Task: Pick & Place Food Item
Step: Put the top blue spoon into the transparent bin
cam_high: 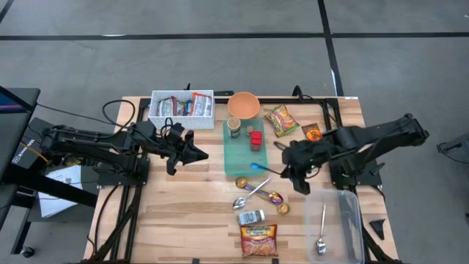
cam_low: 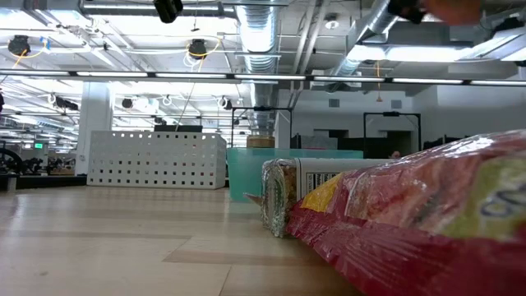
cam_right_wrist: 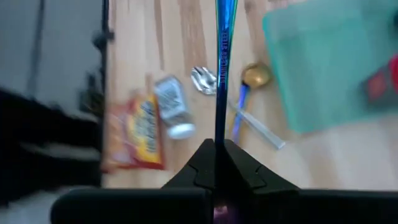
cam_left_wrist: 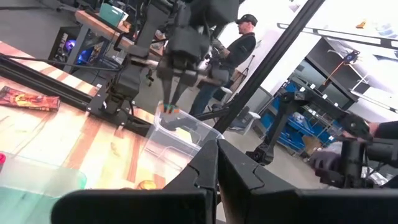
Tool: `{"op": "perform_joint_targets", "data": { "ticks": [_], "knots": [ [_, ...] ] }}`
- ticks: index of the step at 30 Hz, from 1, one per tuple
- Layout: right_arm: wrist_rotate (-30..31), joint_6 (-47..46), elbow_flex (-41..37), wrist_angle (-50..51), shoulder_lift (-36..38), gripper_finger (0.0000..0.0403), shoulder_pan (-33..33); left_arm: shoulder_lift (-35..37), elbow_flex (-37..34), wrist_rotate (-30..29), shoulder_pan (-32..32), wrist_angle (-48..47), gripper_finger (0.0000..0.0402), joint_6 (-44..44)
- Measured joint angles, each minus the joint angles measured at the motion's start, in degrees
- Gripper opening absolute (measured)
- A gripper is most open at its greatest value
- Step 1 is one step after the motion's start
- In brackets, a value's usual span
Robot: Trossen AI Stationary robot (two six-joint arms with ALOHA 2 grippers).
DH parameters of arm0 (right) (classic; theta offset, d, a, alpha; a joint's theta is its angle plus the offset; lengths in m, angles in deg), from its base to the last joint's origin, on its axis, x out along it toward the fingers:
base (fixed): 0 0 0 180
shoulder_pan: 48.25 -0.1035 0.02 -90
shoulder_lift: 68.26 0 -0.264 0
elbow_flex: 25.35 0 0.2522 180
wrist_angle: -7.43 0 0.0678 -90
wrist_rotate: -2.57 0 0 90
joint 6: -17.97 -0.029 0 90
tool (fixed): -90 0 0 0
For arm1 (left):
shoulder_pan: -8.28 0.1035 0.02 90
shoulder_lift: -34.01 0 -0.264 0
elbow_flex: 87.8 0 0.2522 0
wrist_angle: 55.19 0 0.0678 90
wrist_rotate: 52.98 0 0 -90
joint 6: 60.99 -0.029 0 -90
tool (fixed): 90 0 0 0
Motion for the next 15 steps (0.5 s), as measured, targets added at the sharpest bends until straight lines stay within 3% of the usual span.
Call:
{"op": "perform_joint_targets", "data": {
  "ticks": [6,15],
  "knots": [
    [1.2,-26.3,0.2,3.3,2.5,0.0005,-9.3,0.0,0.0,0.0,0.0,-0.1,0.0000,0.4],
    [14.4,-65.2,0.1,5.3,2.7,0.0005,-33.5,0.0,0.0,2.9,0.0,-0.9,0.0000,0.5]
  ]
}}
